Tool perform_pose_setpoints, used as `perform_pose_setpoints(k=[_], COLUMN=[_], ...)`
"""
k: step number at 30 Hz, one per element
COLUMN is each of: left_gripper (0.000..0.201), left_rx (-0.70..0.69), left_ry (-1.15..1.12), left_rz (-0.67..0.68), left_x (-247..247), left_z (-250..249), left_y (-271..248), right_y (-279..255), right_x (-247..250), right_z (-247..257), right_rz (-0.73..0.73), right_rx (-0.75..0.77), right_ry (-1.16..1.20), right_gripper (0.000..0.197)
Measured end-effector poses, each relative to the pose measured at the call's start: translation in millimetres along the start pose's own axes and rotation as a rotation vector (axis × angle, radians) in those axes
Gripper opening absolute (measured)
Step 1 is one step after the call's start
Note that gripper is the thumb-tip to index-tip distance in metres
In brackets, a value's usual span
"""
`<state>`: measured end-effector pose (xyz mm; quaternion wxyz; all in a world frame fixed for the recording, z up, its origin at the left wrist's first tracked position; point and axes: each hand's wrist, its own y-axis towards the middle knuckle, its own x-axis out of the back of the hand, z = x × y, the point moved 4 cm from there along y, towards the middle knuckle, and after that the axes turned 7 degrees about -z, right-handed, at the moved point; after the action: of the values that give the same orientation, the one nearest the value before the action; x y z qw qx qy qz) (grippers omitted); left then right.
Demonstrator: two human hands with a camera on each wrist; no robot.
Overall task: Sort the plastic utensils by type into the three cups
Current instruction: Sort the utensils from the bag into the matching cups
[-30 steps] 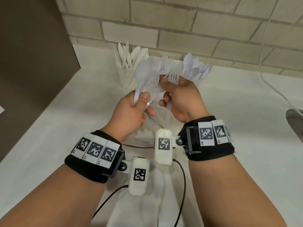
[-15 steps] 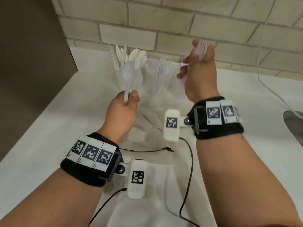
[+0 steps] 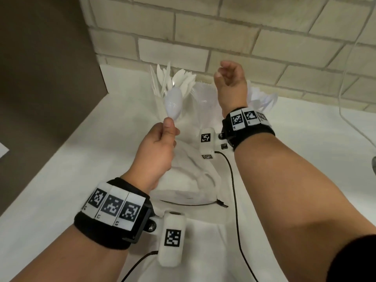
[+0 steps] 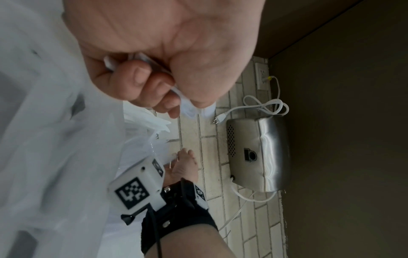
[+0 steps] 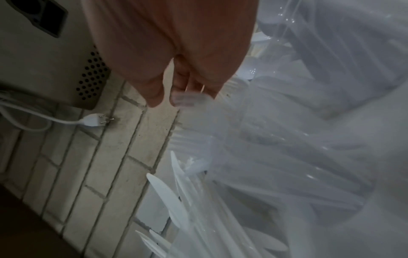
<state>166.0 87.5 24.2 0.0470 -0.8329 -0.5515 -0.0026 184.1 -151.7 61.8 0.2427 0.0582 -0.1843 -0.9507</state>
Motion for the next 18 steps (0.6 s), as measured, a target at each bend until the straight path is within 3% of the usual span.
perform_pose_setpoints(k=[4, 9, 13, 16, 18], left_gripper=[0.041, 0.041, 0.047, 0.043, 0.032], left_rx=[0.004, 0.004, 0.016, 0.026, -0.046], left_ry=[-0.024, -0.052, -0.075, -0.095, -0.036], left_rz=[0.005, 0.044, 0.057, 0.086, 0.103], left_x=[-3.2, -11.1, -11.8, -13.5, -16.1], left_z=[1.9, 0.5, -3.0, -6.0, -8.8], left_y=[0.4, -4.2, -6.7, -8.5, -8.9], right_y=[-0.2, -9.3, -7.9, -26.6, -50.6], right_x=[-0.6, -2.9, 7.3, 20.7, 31.7], right_z=[-3.5, -13.9, 19.6, 58.1, 81.9], right_rz=[0.061, 0.228, 0.155, 0.139, 0.233], right_rx=[0.083, 0.053, 0.076, -0.070, -0.194], right_ry=[-0.271, -0.607, -0.541, -0.320, -0.249], right_gripper=[0.022, 0.028, 0.029, 0.022, 0.033])
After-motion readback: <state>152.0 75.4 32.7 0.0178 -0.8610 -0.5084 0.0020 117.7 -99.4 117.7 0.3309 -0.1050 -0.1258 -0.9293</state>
